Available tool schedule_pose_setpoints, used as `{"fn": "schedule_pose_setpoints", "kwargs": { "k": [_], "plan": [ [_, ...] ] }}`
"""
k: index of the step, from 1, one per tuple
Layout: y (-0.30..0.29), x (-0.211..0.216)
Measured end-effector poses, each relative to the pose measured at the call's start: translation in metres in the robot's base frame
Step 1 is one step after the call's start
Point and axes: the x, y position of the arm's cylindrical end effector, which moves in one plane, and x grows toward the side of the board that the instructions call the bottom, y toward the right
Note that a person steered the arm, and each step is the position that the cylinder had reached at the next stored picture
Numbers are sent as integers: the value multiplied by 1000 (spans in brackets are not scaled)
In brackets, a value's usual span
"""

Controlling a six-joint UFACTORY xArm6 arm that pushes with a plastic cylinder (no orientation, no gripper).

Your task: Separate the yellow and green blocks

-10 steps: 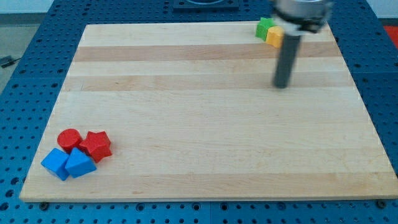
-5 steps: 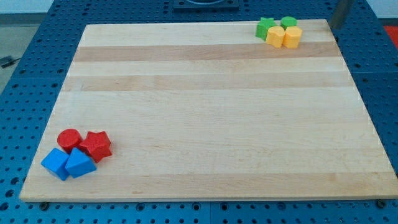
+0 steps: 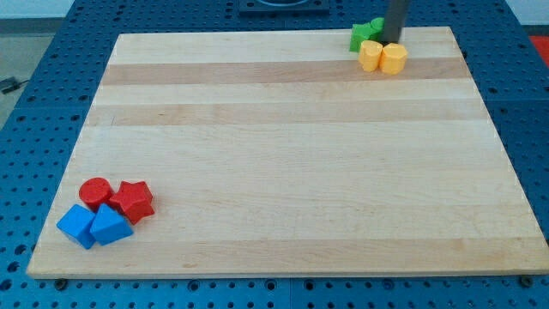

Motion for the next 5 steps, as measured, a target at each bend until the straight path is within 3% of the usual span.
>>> {"fn": "schedule_pose_setpoints", "kwargs": {
  "k": [2, 5],
  "plan": [
    [-77, 16],
    [5, -27]
  ]
}}
